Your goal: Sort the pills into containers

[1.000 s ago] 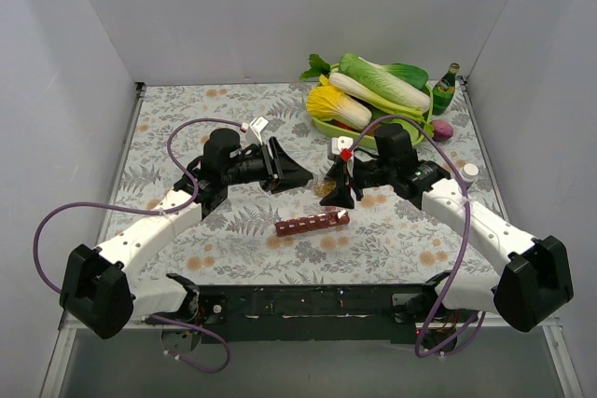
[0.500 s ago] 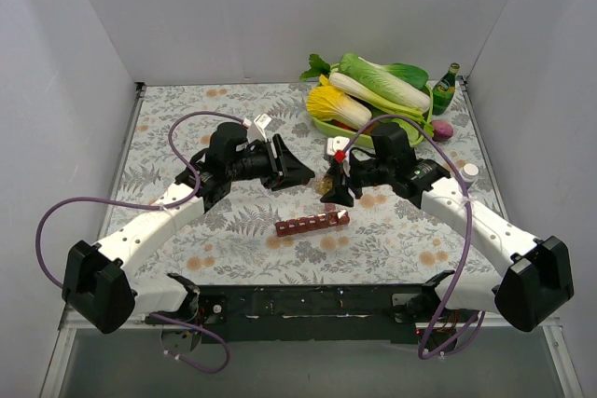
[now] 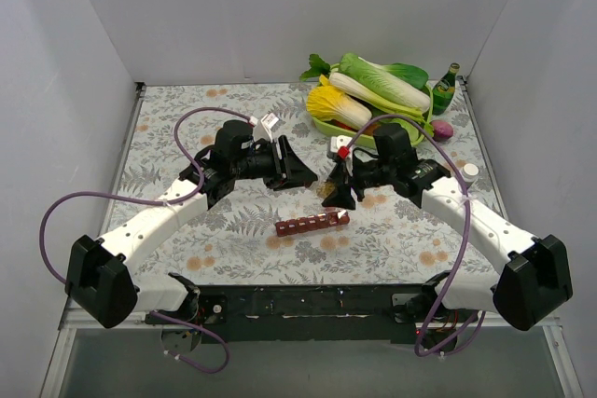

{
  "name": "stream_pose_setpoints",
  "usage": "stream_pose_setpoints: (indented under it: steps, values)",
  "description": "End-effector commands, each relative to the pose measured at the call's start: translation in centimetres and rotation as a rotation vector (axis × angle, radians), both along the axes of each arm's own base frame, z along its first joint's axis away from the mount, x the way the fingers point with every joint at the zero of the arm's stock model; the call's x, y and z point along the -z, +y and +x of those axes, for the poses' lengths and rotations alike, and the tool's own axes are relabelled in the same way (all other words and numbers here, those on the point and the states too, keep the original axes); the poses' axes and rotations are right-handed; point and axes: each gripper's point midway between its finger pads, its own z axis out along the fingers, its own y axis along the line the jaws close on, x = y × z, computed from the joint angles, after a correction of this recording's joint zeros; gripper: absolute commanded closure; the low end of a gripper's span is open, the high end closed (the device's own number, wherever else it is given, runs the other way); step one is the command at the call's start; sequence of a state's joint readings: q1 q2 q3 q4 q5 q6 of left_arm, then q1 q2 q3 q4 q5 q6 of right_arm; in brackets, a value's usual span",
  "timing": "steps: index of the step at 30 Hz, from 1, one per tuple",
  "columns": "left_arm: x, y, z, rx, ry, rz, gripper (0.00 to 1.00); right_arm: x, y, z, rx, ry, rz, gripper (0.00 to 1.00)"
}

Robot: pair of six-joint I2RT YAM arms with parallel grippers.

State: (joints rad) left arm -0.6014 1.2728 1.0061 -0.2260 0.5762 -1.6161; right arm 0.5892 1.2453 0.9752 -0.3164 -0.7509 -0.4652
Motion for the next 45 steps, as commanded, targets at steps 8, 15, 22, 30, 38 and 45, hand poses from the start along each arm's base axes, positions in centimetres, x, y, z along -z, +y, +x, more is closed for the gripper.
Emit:
stream_pose_setpoints:
  steps: [8, 15, 22, 30, 38, 45]
  values:
    - [-1.4, -1.0, -3.2, 0.232, -0.128, -0.056, 0.73, -6.2, 1.1, -4.4, -0.239, 0.173, 0.365, 0.99]
    - [-1.0, -1.0, -3.7, 0.341, -0.153, 0.005, 0.45, -6.3, 1.0, -5.6, -0.275, 0.265, 0.399, 0.99]
    - [-2.3, -0.5, -2.4, 0.291, -0.199, 0.023, 0.06, -6.1, 0.9, -5.7, -0.268, 0.273, 0.399, 0.99]
    - [-6.4, 2.3, -1.9, 0.162, -0.313, -0.025, 0.02, -5.7, 0.9, -5.2, -0.257, 0.208, 0.375, 0.99]
    - [-7.2, 3.4, -3.4, 0.101, -0.257, -0.104, 0.02, -4.8, 0.9, -3.5, -0.204, 0.096, 0.320, 0.99]
    - [-5.2, 2.8, -1.6, 0.027, -0.189, 0.001, 0.02, -4.2, 0.9, -2.7, -0.176, 0.076, 0.295, 0.99]
